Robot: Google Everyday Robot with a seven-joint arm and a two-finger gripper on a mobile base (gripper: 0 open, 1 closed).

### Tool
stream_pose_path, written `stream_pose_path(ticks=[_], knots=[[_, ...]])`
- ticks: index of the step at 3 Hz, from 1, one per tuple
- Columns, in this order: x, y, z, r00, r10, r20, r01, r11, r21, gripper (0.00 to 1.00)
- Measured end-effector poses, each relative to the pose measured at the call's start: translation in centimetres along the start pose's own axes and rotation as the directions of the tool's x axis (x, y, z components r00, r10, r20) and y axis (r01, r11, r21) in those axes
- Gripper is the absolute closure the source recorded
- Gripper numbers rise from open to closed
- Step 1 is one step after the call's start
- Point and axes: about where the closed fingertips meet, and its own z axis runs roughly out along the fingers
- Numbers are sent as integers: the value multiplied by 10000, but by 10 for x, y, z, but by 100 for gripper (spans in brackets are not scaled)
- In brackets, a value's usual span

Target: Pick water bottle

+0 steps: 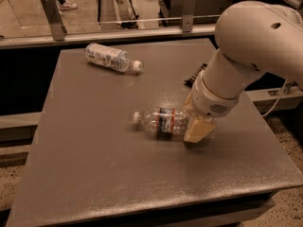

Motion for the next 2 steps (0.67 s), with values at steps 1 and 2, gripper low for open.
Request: stream_pose_path(ticks=[1, 2], knots=[[-7, -13, -16, 9994, -61, 327, 52, 9996, 266, 83], [-29, -28, -57, 9912, -212, 1308, 110, 9969, 781, 100]])
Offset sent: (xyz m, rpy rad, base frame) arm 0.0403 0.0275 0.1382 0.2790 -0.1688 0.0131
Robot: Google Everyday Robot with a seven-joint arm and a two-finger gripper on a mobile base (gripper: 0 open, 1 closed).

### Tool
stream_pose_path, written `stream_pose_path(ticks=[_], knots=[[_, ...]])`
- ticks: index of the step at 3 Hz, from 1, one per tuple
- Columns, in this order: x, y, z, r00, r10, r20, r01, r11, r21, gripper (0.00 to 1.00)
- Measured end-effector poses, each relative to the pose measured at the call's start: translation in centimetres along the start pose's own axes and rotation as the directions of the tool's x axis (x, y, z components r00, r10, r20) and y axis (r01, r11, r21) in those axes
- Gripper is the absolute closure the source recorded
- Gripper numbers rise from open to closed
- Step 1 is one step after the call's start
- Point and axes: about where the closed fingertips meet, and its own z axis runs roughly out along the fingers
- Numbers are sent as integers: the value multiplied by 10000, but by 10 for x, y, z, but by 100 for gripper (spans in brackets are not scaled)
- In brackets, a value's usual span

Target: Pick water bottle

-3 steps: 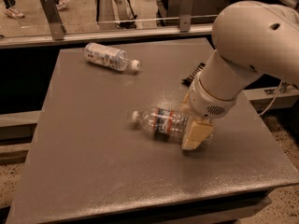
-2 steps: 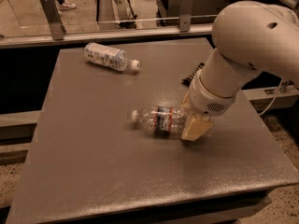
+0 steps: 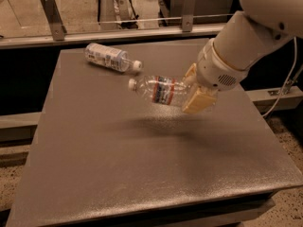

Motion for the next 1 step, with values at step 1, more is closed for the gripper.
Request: stream_pose_path(ticks=[1], knots=[[-21, -20, -39, 9883, 694, 1358, -756, 9963, 410, 100]])
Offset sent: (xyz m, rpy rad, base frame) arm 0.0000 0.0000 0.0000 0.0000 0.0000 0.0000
